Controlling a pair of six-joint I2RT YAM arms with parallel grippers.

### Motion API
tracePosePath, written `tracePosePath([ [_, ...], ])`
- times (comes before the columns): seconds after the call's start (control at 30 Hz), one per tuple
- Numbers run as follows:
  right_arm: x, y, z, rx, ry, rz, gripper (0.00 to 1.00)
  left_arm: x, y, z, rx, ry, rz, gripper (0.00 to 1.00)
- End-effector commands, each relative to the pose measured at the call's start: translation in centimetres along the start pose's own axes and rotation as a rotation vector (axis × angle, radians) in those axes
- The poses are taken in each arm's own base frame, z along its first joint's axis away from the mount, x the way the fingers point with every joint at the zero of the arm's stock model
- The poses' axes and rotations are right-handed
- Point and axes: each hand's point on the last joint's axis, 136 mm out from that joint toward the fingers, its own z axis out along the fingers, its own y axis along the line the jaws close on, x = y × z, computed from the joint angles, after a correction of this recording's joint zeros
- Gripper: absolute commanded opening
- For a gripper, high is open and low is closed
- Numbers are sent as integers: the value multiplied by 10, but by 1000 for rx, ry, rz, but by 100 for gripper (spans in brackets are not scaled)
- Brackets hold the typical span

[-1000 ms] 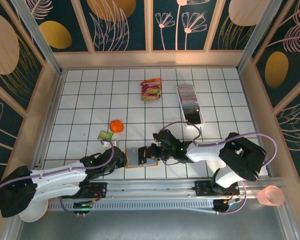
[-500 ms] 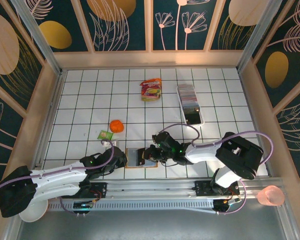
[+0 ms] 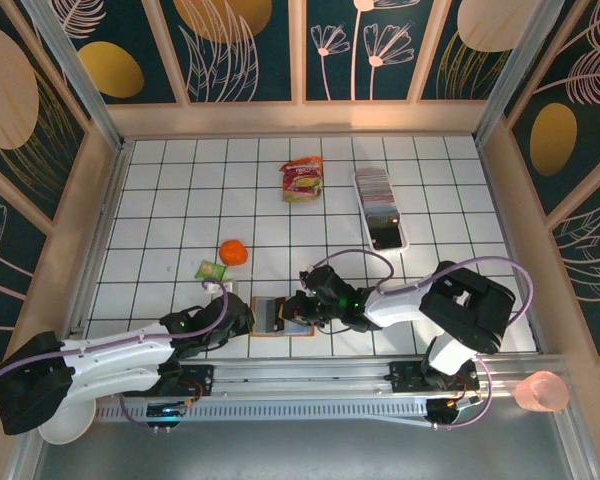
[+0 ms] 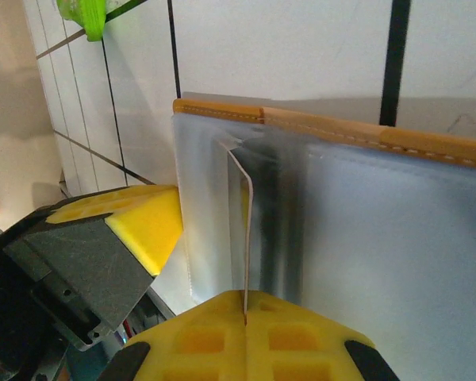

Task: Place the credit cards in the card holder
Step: Insert the credit card into the card slot.

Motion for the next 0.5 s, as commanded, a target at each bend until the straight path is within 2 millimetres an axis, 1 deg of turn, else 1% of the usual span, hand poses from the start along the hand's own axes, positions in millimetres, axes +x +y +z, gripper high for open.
tracePosePath([
  [0.0,2,6,8,3,-2,3,0,14,17,3,-51,52,11,2],
  [0.27,2,16,22,46,9,-33,0,13,16,3,-47,54,15,1],
  [0.47,1,17,21,96,3,-54,0,13,15,3,-38,47,15,1],
])
